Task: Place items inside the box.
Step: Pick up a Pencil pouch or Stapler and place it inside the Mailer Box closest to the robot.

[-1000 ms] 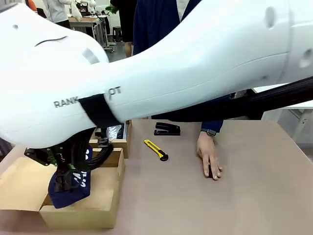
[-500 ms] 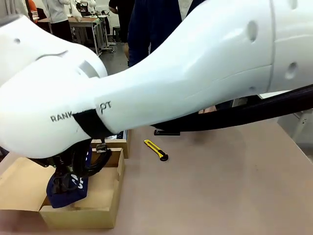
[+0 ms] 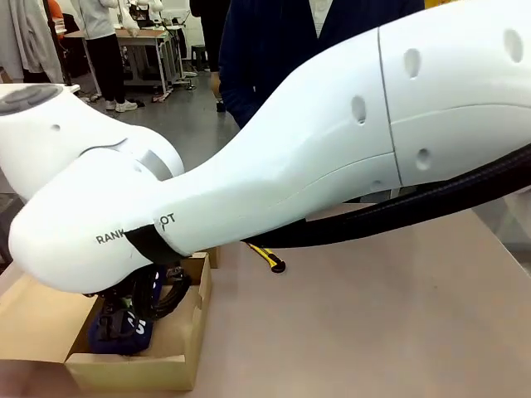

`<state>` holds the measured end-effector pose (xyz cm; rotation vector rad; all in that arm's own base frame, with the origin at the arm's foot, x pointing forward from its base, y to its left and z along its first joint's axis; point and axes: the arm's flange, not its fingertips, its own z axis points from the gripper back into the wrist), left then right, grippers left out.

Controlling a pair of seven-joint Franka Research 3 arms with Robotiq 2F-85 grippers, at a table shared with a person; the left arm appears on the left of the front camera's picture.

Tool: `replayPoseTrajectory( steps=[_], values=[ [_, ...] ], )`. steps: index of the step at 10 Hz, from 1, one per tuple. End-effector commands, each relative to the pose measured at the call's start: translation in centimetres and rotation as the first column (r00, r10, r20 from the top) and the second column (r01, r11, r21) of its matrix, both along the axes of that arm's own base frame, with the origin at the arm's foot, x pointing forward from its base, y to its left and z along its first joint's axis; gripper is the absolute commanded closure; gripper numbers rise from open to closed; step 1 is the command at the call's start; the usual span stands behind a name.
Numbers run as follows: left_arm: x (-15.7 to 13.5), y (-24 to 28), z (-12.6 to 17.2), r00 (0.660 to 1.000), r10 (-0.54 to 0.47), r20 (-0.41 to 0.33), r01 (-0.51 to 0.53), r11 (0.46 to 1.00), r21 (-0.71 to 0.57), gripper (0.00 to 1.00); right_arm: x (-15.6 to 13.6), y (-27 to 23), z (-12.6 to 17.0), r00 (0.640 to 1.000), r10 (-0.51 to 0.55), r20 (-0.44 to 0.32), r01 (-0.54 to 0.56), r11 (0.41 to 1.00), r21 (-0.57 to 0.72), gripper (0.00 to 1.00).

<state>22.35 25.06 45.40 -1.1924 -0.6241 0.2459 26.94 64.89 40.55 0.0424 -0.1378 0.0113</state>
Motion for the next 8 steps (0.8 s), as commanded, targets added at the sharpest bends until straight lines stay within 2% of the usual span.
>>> replayPoseTrajectory(
  steps=[1,4,5,6,7,8],
  values=[
    [0.0,-0.1,0.2,1.000,-0.002,0.027,0.002,1.000,-0.006,0.00,-0.5,-0.6,-1.5,0.998,-0.034,-0.046,0.035,0.999,0.029,0.91],
    [0.0,-0.1,0.2,1.000,-0.002,0.027,0.002,1.000,-0.006,0.00,-0.3,-1.4,-1.9,0.997,-0.055,-0.051,0.057,0.997,0.043,0.91],
    [0.0,-0.1,0.2,1.000,-0.002,0.027,0.002,1.000,-0.006,0.00,-0.3,-1.6,-1.9,0.997,-0.060,-0.051,0.062,0.997,0.041,0.47],
    [0.0,-0.1,0.2,1.000,-0.002,0.027,0.002,1.000,-0.006,0.00,-0.2,-1.8,-1.7,0.998,-0.062,-0.029,0.063,0.997,0.032,0.33],
    [0.0,-0.1,0.2,1.000,-0.002,0.027,0.002,1.000,-0.006,0.00,-0.1,-2.1,-1.5,0.998,-0.063,-0.029,0.064,0.997,0.049,0.00],
    [0.0,-0.1,0.2,1.000,-0.002,0.027,0.002,1.000,-0.006,0.00,-0.1,-2.3,-1.3,0.998,-0.065,-0.016,0.066,0.996,0.056,0.00]
  ],
)
